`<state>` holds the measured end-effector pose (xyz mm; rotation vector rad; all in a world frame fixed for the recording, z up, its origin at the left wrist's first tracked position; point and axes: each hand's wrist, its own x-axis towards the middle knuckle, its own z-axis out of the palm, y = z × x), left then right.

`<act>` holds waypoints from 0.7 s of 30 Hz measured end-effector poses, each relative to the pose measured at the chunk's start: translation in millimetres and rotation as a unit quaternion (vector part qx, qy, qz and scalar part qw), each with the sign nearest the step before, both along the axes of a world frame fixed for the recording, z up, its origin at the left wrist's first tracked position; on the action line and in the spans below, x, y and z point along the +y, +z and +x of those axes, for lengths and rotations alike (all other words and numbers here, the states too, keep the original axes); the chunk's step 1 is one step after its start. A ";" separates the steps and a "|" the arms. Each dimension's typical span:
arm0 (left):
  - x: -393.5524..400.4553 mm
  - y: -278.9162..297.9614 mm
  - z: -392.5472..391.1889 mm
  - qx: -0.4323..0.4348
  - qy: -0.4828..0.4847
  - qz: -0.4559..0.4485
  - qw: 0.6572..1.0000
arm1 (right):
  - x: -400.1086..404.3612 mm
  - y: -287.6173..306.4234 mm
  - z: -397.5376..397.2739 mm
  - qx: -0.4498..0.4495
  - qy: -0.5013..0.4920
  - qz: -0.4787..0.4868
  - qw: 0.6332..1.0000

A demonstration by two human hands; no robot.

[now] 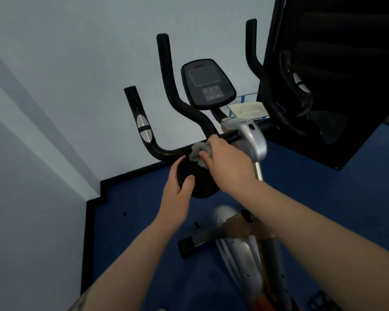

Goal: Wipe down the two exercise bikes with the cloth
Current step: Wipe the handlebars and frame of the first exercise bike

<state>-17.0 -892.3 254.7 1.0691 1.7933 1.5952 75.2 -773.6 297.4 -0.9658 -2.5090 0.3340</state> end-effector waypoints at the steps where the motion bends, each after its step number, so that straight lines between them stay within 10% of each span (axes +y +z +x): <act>1: 0.6 1.0 0.0 -0.002 -0.011 -0.002 1.000 | 2.2 4.5 -11.0 -0.047 -0.011 0.021 0.999; 8: -0.3 5.9 1.0 -0.033 -0.037 -0.002 0.999 | -23.1 -7.8 10.0 0.102 -0.056 -0.094 0.989; 14: 2.3 6.6 4.6 -0.043 -0.023 0.013 0.999 | -3.0 -0.5 -4.5 0.025 -0.065 -0.074 0.995; 21: 2.3 4.2 5.5 -0.040 -0.018 0.018 0.999 | -34.0 -28.6 16.6 0.213 -0.052 -0.177 0.960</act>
